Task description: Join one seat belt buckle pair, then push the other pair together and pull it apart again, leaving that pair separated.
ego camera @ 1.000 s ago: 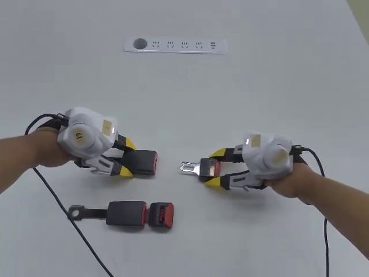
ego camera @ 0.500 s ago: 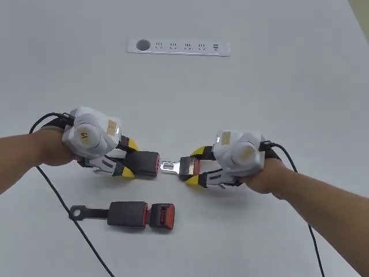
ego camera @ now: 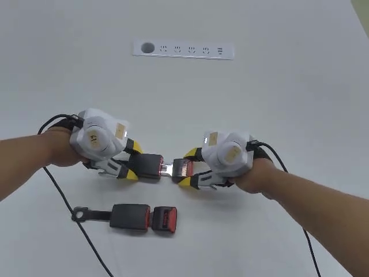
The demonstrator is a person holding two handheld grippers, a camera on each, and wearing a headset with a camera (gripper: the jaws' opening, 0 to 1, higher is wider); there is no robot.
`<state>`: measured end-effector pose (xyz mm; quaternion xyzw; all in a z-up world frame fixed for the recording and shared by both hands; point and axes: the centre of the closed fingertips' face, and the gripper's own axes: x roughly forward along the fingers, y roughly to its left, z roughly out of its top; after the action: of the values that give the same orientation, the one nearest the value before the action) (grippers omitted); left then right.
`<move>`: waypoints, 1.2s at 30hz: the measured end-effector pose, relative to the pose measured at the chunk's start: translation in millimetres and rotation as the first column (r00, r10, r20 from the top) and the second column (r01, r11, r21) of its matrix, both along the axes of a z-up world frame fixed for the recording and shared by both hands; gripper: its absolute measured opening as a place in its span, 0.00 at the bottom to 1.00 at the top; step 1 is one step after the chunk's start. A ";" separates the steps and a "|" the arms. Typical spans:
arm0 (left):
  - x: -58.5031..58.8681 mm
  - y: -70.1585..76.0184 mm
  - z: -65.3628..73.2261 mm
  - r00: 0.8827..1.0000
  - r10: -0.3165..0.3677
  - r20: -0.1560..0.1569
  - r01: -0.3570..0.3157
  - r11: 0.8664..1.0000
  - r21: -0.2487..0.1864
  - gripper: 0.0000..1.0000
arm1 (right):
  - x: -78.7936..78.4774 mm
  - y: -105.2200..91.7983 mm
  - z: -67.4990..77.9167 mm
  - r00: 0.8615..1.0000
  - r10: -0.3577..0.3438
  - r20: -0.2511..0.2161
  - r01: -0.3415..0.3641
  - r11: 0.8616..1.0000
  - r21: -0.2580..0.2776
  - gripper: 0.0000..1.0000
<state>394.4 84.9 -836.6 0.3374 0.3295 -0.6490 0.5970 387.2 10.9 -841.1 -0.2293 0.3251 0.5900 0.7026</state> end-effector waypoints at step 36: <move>0.0 -0.1 -1.3 1.000 -0.018 0.011 0.017 0.999 0.047 0.33 | 3.9 20.0 -2.4 0.999 -0.032 -0.019 0.029 0.992 -0.123 0.34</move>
<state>394.4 84.8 -837.9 0.3582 0.3382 -0.6442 0.5851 391.1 31.0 -843.5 -0.2610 0.3716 0.5604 0.6927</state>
